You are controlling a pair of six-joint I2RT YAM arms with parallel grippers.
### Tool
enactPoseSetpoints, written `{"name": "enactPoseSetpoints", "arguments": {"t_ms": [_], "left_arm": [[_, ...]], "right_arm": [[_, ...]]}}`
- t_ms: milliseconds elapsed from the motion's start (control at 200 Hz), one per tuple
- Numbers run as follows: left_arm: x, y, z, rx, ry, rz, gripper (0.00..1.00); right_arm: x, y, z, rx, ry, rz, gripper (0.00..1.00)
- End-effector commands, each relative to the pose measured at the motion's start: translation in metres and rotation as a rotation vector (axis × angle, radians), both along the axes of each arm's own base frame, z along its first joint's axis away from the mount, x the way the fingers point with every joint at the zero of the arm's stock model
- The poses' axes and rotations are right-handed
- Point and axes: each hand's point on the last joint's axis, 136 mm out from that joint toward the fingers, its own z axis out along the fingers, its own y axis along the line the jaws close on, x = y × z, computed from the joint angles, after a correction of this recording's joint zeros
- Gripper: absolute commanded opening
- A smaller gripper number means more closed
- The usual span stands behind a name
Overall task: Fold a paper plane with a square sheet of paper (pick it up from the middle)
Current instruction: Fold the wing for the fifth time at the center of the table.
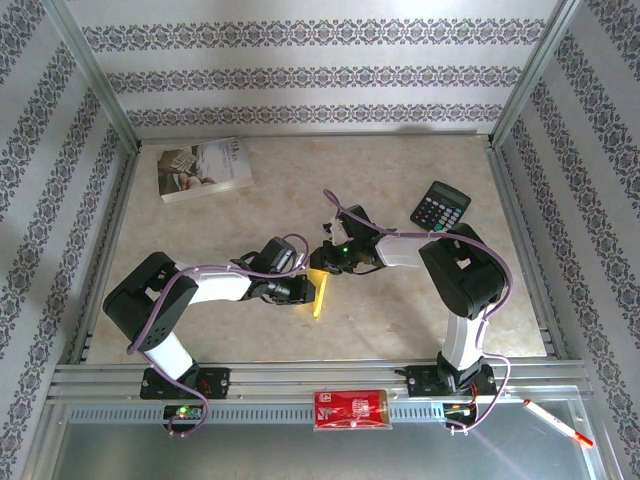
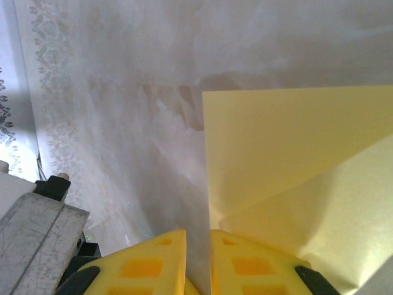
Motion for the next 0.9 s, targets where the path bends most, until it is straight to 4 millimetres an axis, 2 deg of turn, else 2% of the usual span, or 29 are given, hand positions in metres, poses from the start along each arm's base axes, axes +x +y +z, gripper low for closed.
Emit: {"name": "enactPoseSetpoints", "arguments": {"t_ms": [0, 190, 365, 545, 729, 894], "left_arm": [[0.003, 0.004, -0.009, 0.030, -0.004, -0.007, 0.17], [0.003, 0.003, -0.013, 0.032, 0.003, -0.011, 0.17], [0.005, 0.002, -0.008, 0.032, -0.009, -0.022, 0.17], [0.011, -0.004, 0.011, -0.002, -0.051, -0.024, 0.19], [0.013, -0.009, 0.036, -0.075, -0.075, 0.003, 0.26], [0.009, -0.009, 0.047, -0.093, -0.094, 0.024, 0.30]], "right_arm": [[-0.006, -0.006, 0.004, 0.004, -0.003, 0.019, 0.18], [-0.004, -0.004, -0.009, -0.008, 0.012, 0.025, 0.17], [-0.004, -0.007, -0.018, -0.035, 0.025, 0.020, 0.17], [-0.009, -0.016, -0.030, -0.074, 0.052, -0.004, 0.16], [-0.012, -0.020, -0.034, -0.095, 0.065, -0.029, 0.14], [-0.014, -0.020, -0.037, -0.104, 0.075, -0.040, 0.14]]}}
